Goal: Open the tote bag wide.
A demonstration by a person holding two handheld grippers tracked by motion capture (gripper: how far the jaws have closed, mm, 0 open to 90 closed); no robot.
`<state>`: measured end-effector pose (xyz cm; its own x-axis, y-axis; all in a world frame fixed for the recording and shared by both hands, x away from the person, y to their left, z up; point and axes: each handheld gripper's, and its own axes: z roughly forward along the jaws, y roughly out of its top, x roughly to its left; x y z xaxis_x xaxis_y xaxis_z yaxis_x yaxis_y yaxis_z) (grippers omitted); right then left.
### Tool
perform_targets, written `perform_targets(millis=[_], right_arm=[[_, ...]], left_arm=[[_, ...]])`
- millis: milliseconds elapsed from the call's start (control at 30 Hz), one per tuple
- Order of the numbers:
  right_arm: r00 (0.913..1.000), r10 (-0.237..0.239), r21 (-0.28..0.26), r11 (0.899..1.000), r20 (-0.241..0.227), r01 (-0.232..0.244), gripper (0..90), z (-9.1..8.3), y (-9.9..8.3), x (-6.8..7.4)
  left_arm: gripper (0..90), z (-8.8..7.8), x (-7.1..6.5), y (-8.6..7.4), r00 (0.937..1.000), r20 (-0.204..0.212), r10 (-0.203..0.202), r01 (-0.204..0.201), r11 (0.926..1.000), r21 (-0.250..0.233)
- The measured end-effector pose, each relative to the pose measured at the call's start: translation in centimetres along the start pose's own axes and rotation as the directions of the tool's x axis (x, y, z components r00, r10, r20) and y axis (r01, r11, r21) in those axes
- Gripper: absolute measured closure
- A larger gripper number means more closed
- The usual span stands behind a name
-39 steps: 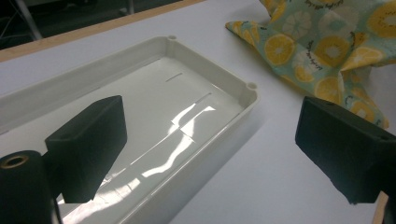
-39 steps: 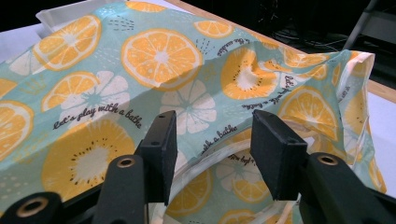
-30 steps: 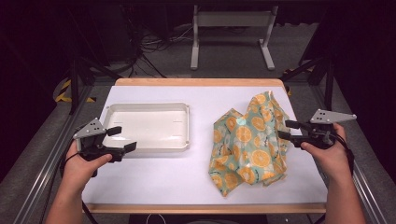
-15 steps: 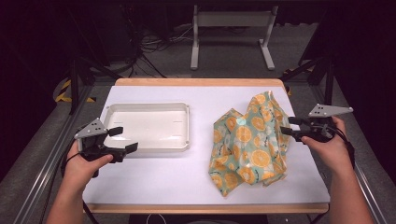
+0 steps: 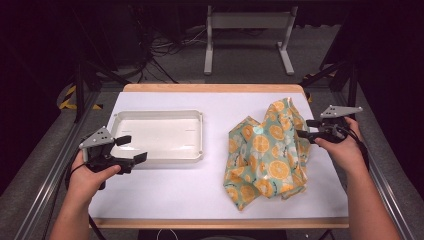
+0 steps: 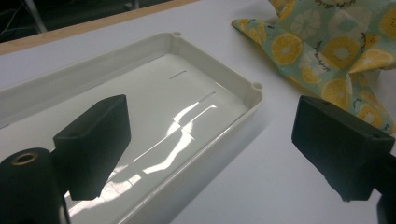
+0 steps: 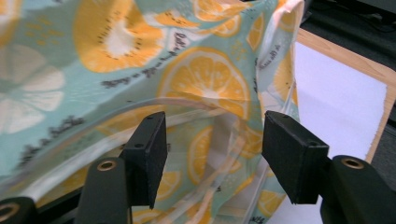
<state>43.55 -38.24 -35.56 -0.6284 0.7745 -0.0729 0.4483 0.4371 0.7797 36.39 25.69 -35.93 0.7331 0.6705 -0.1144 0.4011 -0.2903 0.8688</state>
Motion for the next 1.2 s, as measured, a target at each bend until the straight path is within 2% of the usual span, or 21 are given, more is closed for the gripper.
perform_targets(millis=[200, 500, 567, 600, 633, 667, 700, 800, 900, 1200], right_arm=[[0.9998, -0.003, 0.045, 0.999, 0.019, 0.002, 41.9, 1.1, -0.1, -0.7], [0.9989, -0.011, 0.042, 0.999, 0.046, 0.009, 47.2, 2.9, -0.3, -1.5], [0.9991, -0.004, 0.052, 0.999, 0.042, 0.001, 53.6, 3.1, -0.3, -1.5], [0.9991, -0.004, 0.052, 0.999, 0.042, 0.001, 53.6, 3.1, -0.3, -1.5], [0.9991, -0.002, 0.056, 0.998, 0.042, 0.000, 63.8, 3.2, -0.3, -1.5], [0.9989, -0.002, 0.058, 0.998, 0.046, 0.000, 70.2, 3.1, -0.3, -1.5], [0.9989, 0.004, 0.047, 0.999, 0.048, -0.006, 77.7, 2.9, -0.2, -1.5], [0.9987, 0.035, -0.005, 0.999, 0.038, -0.035, 88.7, 2.1, -0.2, -1.6], [0.9980, 0.063, -0.038, 0.997, 0.009, -0.062, 90.0, 1.3, -0.1, -1.6], [0.9942, 0.098, -0.121, 0.987, -0.044, -0.103, 90.0, -1.9, 0.2, -1.5]], left_arm=[[12.2, 0.1, -0.1, 0.0, 0.9999, 0.005, 0.010, -0.010, 0.9999, 0.002], [12.0, 0.1, -0.1, 0.0, 0.9996, 0.012, 0.026, -0.026, 0.9996, -0.012], [11.8, 0.2, -0.3, 0.1, 0.9989, 0.022, 0.040, -0.040, 0.9989, -0.025], [11.8, 0.2, -0.3, 0.1, 0.9989, 0.022, 0.040, -0.040, 0.9989, -0.025], [11.8, 0.2, -0.3, 0.1, 0.9986, 0.029, 0.043, -0.042, 0.9988, -0.023], [11.8, 0.3, -0.4, 0.1, 0.9985, 0.027, 0.048, -0.047, 0.9986, -0.022], [11.8, 0.4, -0.5, 0.1, 0.9988, 0.028, 0.040, -0.040, 0.9990, -0.019], [11.8, 0.4, -0.5, 0.1, 0.9985, 0.028, 0.047, -0.047, 0.9988, -0.016], [11.8, 0.4, -0.4, 0.1, 0.9989, 0.026, 0.039, -0.039, 0.9990, -0.021], [11.8, 0.5, -0.4, 0.1, 0.9991, 0.028, 0.032, -0.032, 0.9993, -0.020]])
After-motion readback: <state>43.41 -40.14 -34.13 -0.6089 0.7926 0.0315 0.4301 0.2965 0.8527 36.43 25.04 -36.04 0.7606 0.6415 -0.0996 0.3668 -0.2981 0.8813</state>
